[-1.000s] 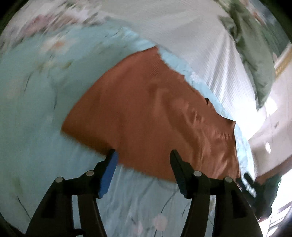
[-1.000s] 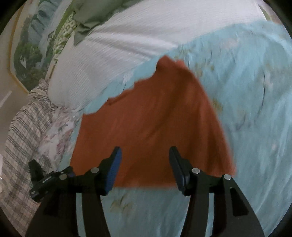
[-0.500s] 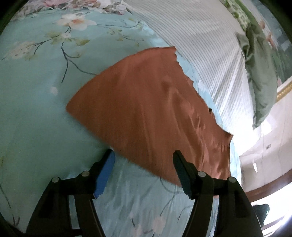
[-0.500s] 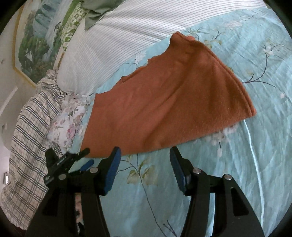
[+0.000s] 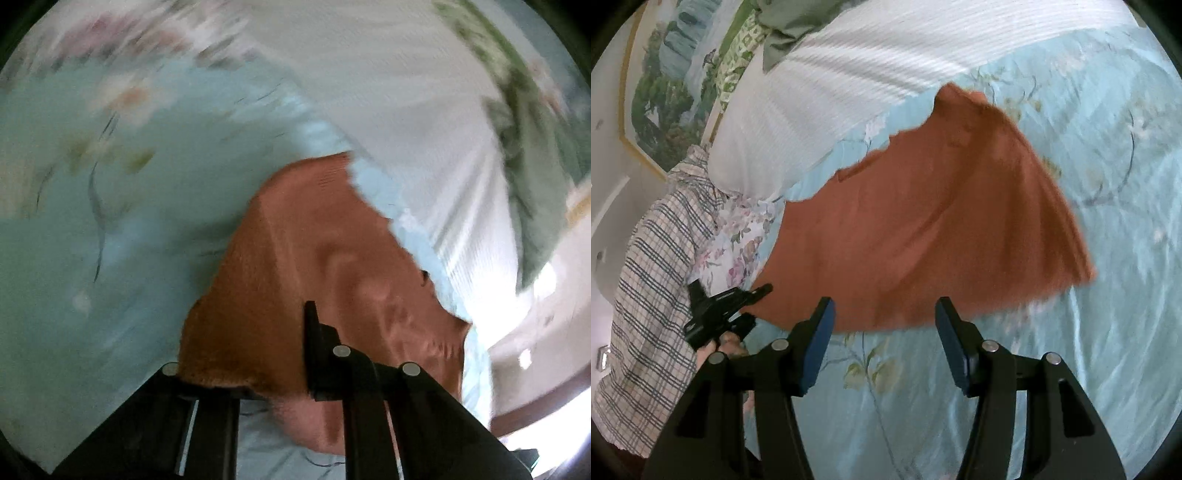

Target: Fold small clothes

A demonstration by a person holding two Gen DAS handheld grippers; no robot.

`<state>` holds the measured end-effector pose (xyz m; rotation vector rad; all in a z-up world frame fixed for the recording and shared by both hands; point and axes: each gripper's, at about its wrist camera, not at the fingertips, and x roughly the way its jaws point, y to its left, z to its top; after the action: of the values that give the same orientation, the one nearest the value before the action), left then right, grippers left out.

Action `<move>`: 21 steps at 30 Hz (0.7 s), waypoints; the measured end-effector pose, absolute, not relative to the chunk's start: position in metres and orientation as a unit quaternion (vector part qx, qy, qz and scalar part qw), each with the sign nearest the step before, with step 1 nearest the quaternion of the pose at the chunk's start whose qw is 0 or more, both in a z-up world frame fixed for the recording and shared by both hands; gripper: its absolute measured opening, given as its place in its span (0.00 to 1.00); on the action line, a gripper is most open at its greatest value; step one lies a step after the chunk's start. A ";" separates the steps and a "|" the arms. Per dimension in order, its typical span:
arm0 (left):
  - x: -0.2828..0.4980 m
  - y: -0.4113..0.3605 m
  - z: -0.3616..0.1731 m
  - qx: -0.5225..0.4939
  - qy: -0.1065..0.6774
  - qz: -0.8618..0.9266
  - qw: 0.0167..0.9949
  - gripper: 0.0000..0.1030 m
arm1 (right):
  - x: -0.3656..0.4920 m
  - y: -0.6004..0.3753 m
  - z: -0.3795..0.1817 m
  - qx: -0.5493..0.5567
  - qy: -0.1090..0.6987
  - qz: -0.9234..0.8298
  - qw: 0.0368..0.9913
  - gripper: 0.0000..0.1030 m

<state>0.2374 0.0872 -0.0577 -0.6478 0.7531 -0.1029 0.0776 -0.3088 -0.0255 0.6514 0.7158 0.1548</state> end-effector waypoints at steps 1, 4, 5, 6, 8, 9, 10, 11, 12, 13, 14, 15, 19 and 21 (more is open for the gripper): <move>0.236 0.078 -0.049 -0.293 0.355 -0.058 0.886 0.10 | 0.081 -0.314 -0.024 0.314 0.344 0.074 0.882 0.56; 0.231 0.024 -0.021 -0.210 0.337 -0.100 0.912 0.10 | 0.095 -0.332 -0.018 0.321 0.343 0.075 0.880 0.56; 0.229 0.003 -0.015 -0.181 0.333 -0.115 0.918 0.10 | 0.098 -0.336 -0.018 0.324 0.342 0.078 0.879 0.56; 0.227 -0.012 -0.013 -0.160 0.331 -0.128 0.921 0.10 | 0.103 -0.342 -0.016 0.330 0.341 0.084 0.876 0.56; 0.220 -0.054 -0.014 -0.093 0.329 -0.149 0.928 0.10 | 0.111 -0.348 -0.016 0.338 0.342 0.094 0.872 0.56; 0.216 -0.073 -0.018 -0.060 0.330 -0.156 0.929 0.10 | 0.118 -0.351 -0.018 0.341 0.348 0.098 0.867 0.56; 0.213 -0.090 -0.024 -0.031 0.332 -0.160 0.929 0.10 | 0.123 -0.351 -0.018 0.343 0.352 0.100 0.865 0.56; 0.209 -0.110 -0.035 0.006 0.333 -0.162 0.929 0.10 | 0.133 -0.351 -0.021 0.348 0.357 0.104 0.860 0.56; 0.207 -0.121 -0.043 0.030 0.333 -0.159 0.929 0.10 | 0.138 -0.351 -0.022 0.352 0.359 0.107 0.857 0.56; 0.207 -0.130 -0.048 0.045 0.335 -0.155 0.928 0.10 | 0.148 -0.350 -0.025 0.357 0.365 0.116 0.852 0.56; 0.207 -0.138 -0.056 0.065 0.337 -0.146 0.928 0.10 | 0.155 -0.348 -0.027 0.359 0.371 0.124 0.847 0.59; 0.207 -0.144 -0.062 0.079 0.335 -0.139 0.929 0.10 | 0.164 -0.345 -0.029 0.362 0.378 0.134 0.842 0.61; 0.201 -0.152 -0.064 0.115 0.315 -0.124 0.934 0.10 | 0.207 -0.323 -0.034 0.360 0.408 0.178 0.820 0.74; 0.197 -0.157 -0.064 0.132 0.306 -0.117 0.935 0.10 | 0.231 -0.313 -0.035 0.356 0.420 0.197 0.812 0.74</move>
<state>0.1968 -0.1575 -0.0636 0.2703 0.6259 -0.2400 0.2305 -0.3126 -0.0353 0.7602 0.8962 0.4198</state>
